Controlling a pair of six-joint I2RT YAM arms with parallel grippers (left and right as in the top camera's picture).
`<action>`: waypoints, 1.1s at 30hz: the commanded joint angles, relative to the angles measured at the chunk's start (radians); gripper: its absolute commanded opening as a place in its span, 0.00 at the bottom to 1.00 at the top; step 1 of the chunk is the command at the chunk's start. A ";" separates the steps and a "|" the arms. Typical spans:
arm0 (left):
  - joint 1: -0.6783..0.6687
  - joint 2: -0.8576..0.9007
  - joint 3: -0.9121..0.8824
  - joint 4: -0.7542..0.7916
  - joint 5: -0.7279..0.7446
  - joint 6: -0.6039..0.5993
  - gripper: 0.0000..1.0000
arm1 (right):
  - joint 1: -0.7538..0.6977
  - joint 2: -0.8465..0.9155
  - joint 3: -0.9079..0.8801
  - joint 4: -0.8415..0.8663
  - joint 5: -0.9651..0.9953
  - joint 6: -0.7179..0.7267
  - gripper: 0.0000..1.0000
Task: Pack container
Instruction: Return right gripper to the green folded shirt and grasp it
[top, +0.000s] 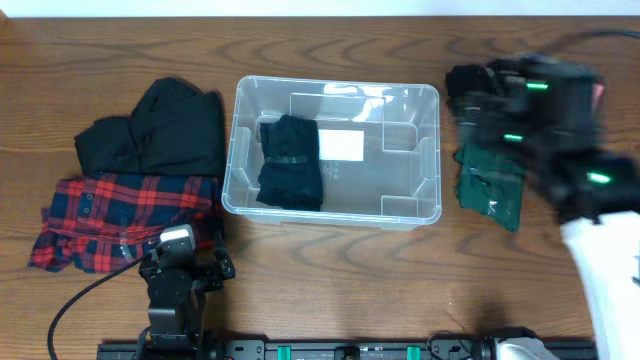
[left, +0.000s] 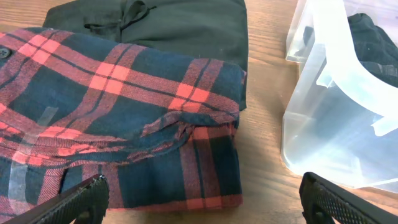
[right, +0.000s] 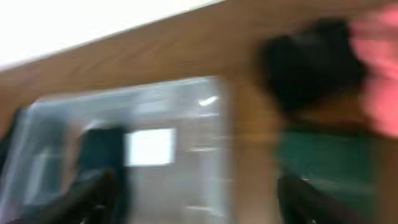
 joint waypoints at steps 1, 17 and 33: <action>0.005 -0.007 -0.013 0.002 -0.005 0.013 0.98 | -0.220 0.033 -0.016 -0.079 -0.003 -0.074 0.90; 0.005 -0.007 -0.013 0.002 -0.005 0.013 0.98 | -0.581 0.543 -0.080 -0.037 -0.272 -0.275 0.90; 0.005 -0.007 -0.013 0.002 -0.005 0.013 0.98 | -0.478 0.787 -0.087 0.095 -0.423 -0.338 0.71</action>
